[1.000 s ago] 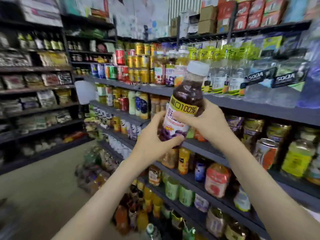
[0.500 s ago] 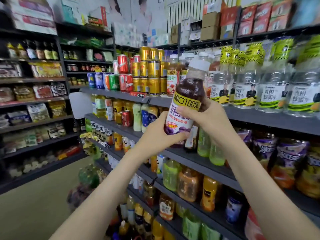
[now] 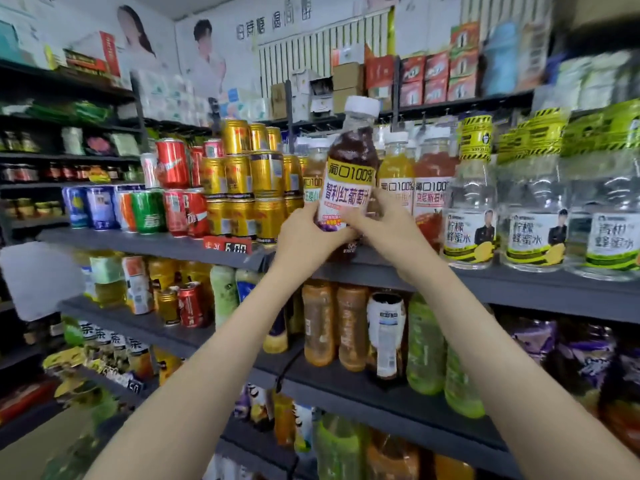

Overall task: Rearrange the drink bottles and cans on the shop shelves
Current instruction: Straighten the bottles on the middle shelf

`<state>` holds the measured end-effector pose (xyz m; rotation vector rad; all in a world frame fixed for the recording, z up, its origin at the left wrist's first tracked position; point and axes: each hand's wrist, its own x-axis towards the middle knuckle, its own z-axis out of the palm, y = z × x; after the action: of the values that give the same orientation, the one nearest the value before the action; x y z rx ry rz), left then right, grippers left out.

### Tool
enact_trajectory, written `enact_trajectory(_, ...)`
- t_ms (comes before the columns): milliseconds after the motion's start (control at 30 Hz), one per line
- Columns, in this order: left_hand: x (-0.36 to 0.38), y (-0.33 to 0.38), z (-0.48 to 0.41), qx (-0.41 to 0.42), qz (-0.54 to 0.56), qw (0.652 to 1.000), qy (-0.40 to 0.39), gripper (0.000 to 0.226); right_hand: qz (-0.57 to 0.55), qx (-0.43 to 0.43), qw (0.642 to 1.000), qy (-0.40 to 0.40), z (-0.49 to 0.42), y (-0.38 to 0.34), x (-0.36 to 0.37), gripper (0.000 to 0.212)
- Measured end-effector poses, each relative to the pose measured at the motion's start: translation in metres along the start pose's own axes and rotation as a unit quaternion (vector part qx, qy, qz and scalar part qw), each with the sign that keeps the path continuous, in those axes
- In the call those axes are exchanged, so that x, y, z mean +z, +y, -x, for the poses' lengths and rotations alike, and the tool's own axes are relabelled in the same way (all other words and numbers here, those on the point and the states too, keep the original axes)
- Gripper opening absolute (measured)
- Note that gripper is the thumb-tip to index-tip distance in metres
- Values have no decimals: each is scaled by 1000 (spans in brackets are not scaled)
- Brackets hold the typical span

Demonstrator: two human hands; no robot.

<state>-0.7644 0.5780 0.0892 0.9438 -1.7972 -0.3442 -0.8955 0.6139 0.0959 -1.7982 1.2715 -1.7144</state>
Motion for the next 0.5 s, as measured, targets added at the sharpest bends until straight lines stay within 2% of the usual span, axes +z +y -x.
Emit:
enact_trajectory(167,7,-32,-54,-15,16,994,-109,39,93,48,994,44,-35,20,16,34)
enact_trajectory(267,11,-48,-73,-22,70,980,-188,33,129,88,986,66,-44,28,24,28)
enact_trajectory(400,24,-68,-87,8,100,966,-239,54,171,92,977,88,-50,33,32,32)
enact_trajectory(500,31,-77,-91,31,69,956,-285,70,211,92,968,104,-49,35,32,32)
